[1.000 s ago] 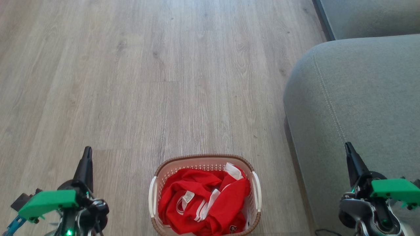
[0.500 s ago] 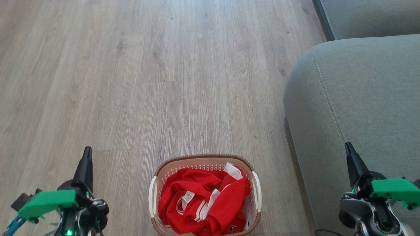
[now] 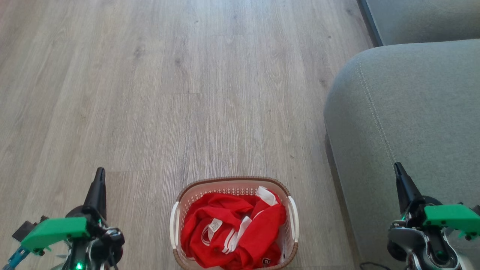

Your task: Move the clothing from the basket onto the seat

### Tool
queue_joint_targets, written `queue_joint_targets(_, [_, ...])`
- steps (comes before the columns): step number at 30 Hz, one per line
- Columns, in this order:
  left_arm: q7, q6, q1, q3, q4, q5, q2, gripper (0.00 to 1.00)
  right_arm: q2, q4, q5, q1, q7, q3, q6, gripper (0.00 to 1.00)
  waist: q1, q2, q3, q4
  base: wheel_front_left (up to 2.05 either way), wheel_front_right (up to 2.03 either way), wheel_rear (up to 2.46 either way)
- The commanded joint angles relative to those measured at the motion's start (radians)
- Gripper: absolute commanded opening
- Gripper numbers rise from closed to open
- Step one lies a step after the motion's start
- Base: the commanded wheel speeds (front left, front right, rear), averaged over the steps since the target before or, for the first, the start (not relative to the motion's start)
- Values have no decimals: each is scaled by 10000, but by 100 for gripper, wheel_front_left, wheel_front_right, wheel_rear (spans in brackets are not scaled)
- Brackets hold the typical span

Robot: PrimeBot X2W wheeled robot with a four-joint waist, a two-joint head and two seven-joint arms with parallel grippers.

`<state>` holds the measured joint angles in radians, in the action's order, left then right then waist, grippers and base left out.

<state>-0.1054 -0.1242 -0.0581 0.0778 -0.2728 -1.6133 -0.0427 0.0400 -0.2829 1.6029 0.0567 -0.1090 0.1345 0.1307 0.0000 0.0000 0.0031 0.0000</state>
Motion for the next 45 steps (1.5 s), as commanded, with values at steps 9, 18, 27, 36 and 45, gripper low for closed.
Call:
queue_joint_targets(9, [-75, -65, -499, 356, 279, 43, -75, 0, 102, 381, 61, 513, -38, -212, 0, 0, 0, 0, 0, 0, 0, 0, 0])
queue_joint_targets(18, [-75, -65, -499, 356, 279, 43, -75, 0, 102, 381, 61, 513, -38, -212, 0, 0, 0, 0, 0, 0, 0, 0, 0])
queue_joint_targets(27, [15, 10, 37, -21, -141, 1, 6, 100, -11, -152, -2, -39, 5, -17, 2, 100, 0, 0, 0, 0, 0, 0, 0])
queue_joint_targets(36, [212, 28, 341, -109, -352, 130, 34, 100, -38, -451, -85, -279, 205, -268, 2, 100, 0, 0, -22, 1, 0, 0, 0])
queue_joint_targets(45, [446, 175, 402, -150, 35, 746, 27, 100, -28, -324, -469, -288, 442, -359, 2, 100, 0, 0, -51, 20, 0, 0, 0])
